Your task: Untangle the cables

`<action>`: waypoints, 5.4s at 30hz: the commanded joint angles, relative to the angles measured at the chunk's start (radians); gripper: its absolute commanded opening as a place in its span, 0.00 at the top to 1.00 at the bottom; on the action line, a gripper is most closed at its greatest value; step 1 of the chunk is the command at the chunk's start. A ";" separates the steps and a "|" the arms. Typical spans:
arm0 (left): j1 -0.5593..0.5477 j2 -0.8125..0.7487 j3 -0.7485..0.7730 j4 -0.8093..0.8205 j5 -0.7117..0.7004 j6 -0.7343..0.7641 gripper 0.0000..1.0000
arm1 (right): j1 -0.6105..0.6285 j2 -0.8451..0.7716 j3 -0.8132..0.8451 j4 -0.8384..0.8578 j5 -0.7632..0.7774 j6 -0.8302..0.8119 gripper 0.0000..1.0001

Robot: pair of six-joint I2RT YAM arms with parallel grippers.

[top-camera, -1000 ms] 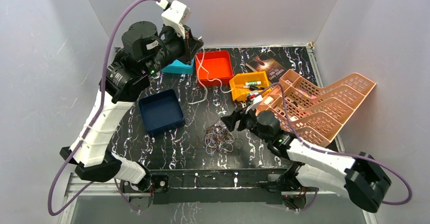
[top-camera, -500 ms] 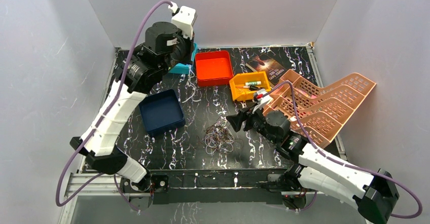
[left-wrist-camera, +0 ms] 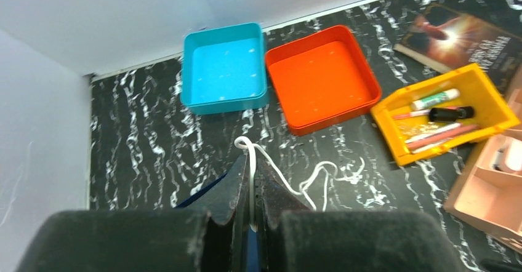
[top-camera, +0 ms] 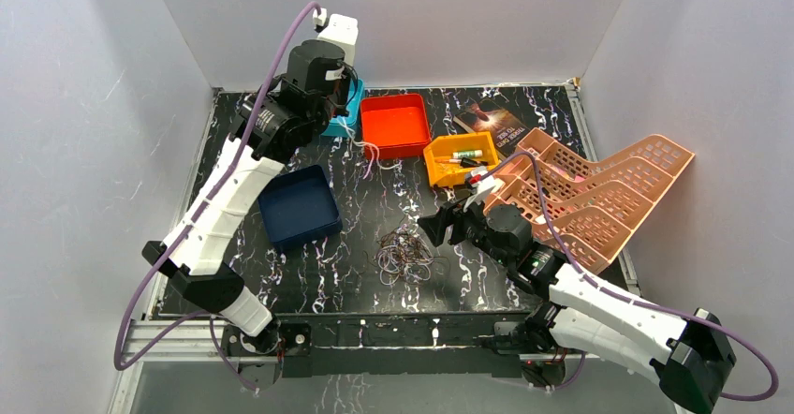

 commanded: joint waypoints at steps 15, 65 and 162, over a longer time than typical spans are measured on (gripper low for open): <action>0.285 -0.130 -0.120 -0.157 -0.099 -0.105 1.00 | 0.005 0.042 0.002 0.064 -0.041 0.014 0.23; 0.365 -0.342 -0.278 -0.055 0.195 -0.127 1.00 | 0.005 0.102 -0.022 0.129 -0.076 0.061 0.22; -0.082 -0.550 -1.326 0.303 0.412 -0.935 0.58 | 0.005 0.178 0.006 -0.052 0.068 0.231 0.22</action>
